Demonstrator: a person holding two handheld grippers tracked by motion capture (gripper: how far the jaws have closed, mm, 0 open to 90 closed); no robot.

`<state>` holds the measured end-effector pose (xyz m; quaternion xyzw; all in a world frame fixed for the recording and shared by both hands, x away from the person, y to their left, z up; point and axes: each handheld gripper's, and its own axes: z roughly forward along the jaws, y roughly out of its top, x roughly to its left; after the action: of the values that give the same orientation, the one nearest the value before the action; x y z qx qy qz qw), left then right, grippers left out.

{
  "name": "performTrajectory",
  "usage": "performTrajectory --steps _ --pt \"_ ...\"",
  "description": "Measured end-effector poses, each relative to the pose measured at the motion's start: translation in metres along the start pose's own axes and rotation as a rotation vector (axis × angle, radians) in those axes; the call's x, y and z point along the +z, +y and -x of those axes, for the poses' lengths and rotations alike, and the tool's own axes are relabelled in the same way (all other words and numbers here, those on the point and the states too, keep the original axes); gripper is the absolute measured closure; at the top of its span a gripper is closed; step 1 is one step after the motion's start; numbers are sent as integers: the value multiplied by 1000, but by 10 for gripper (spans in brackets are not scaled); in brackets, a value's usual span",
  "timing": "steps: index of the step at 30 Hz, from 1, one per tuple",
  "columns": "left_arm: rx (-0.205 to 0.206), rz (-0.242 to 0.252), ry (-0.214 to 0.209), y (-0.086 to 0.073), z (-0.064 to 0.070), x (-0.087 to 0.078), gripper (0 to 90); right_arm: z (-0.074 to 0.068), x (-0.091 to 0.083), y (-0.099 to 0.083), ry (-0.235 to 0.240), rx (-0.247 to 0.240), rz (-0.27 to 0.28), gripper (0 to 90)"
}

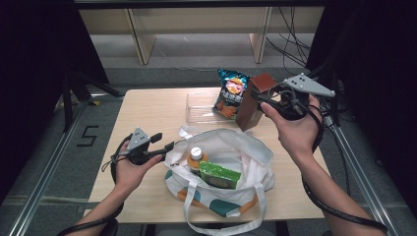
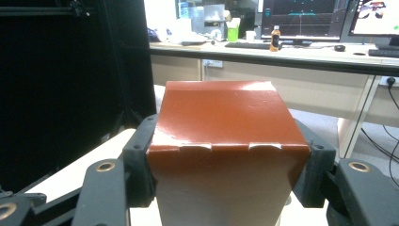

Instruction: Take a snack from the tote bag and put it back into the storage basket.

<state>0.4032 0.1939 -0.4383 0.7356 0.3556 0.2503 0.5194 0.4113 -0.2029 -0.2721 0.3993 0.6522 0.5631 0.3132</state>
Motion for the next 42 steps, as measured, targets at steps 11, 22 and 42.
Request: performTrajectory --steps 11,22,42 --pt "-4 9 -6 0 0 0 400 6 11 -1 -22 8 -5 392" --pt "-6 8 1 1 0 -1 401 15 22 0 -55 4 -3 392" --pt "-17 9 -4 0 0 0 400 21 48 -11 -86 42 -21 392"
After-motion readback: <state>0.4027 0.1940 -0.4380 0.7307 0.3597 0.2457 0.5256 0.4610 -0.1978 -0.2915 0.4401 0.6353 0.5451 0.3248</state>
